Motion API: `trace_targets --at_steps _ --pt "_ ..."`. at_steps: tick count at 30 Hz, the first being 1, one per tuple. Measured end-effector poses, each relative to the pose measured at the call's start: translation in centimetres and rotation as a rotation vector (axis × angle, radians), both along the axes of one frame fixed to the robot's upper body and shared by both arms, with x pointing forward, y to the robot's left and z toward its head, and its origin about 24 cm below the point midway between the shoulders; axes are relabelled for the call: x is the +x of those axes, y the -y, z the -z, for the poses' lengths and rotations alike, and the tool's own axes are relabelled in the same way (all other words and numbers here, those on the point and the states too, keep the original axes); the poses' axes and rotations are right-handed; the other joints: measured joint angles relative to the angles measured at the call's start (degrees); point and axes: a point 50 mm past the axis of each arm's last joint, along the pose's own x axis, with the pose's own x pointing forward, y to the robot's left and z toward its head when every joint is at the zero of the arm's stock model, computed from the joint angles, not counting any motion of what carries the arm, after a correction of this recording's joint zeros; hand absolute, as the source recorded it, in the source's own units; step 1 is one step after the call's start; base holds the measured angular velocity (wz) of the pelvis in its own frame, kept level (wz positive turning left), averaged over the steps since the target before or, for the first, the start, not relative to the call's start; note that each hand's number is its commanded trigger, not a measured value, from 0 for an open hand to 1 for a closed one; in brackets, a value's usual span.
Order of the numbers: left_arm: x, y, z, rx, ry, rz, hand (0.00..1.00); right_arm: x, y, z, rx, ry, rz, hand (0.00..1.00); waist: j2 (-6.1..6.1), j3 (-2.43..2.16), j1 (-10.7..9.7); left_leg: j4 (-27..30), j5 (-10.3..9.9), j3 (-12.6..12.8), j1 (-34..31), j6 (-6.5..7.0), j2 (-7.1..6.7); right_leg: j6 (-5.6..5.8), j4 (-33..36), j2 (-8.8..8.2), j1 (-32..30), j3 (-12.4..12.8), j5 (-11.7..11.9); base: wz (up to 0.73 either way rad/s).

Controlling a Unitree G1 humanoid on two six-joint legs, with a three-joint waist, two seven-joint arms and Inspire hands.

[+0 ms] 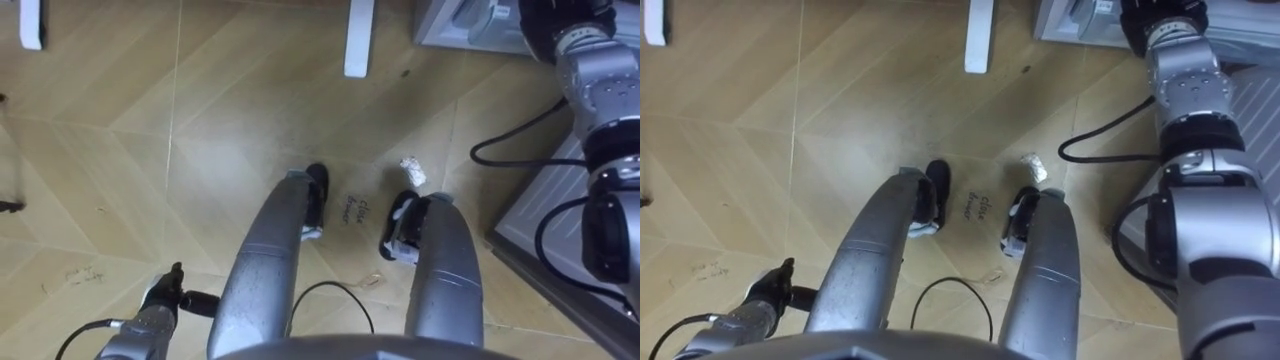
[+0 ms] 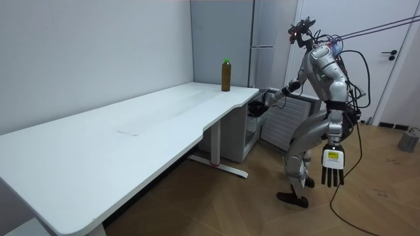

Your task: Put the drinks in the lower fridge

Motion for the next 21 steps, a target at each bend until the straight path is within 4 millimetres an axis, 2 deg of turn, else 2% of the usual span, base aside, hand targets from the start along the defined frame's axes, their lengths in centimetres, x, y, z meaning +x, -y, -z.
trace_targets --at_steps 21 --pt "0.13 -0.17 -0.21 0.009 0.01 0.006 0.0 -0.1 -0.08 0.36 0.018 -0.049 0.008 0.0 -0.02 0.01 -0.05 -0.89 0.0 0.25 2.25 0.04 0.03 0.17 -0.82 0.09 2.09 0.21 0.08 0.0"
